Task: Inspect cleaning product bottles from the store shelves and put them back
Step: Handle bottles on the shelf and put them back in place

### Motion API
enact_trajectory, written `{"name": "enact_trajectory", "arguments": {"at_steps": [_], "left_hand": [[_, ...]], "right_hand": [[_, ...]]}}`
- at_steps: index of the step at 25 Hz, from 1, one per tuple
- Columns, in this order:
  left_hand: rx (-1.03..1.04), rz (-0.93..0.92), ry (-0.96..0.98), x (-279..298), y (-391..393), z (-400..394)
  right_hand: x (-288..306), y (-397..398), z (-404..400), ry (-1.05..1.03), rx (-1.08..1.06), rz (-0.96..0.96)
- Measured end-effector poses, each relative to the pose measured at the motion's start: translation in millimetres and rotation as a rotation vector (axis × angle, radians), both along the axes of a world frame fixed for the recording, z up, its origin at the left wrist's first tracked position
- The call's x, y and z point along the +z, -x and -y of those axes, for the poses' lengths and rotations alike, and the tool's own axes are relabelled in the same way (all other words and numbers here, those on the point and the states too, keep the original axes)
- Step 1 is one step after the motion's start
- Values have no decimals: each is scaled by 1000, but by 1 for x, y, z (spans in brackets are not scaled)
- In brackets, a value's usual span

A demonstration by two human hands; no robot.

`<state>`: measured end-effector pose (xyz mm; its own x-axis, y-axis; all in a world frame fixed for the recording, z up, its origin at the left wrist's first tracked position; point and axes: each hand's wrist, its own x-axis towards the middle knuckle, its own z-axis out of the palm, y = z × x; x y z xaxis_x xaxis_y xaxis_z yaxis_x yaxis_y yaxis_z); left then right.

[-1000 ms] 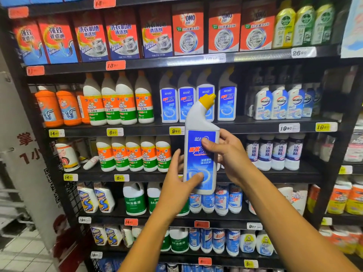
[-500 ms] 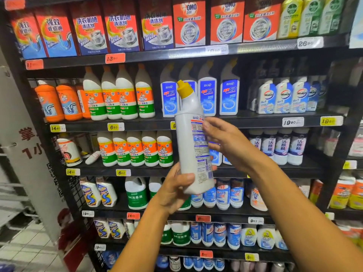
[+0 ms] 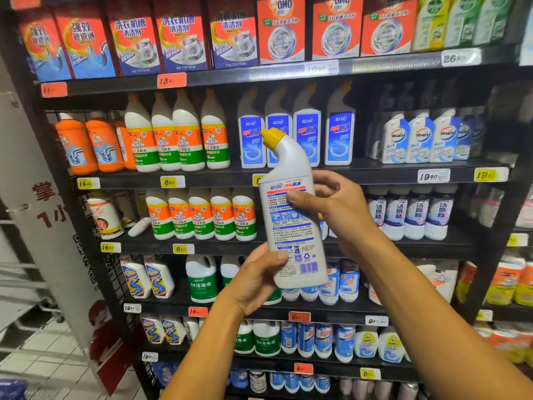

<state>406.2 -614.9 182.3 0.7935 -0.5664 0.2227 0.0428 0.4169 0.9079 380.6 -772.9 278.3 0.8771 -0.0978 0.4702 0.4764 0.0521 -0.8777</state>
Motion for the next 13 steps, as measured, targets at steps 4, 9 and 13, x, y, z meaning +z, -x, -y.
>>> {"name": "enact_trajectory", "arguments": {"at_steps": [4,9,13], "left_hand": [[-63,25,51,2,-1,-7],[-201,18,79,7,5,-8],[173,128,-131,12,11,1]], "right_hand": [[-2,-5,6,-72,68,-47],[-10,-15,10,-214,346,-120],[-6,-19,8,-67,207,-102]]}}
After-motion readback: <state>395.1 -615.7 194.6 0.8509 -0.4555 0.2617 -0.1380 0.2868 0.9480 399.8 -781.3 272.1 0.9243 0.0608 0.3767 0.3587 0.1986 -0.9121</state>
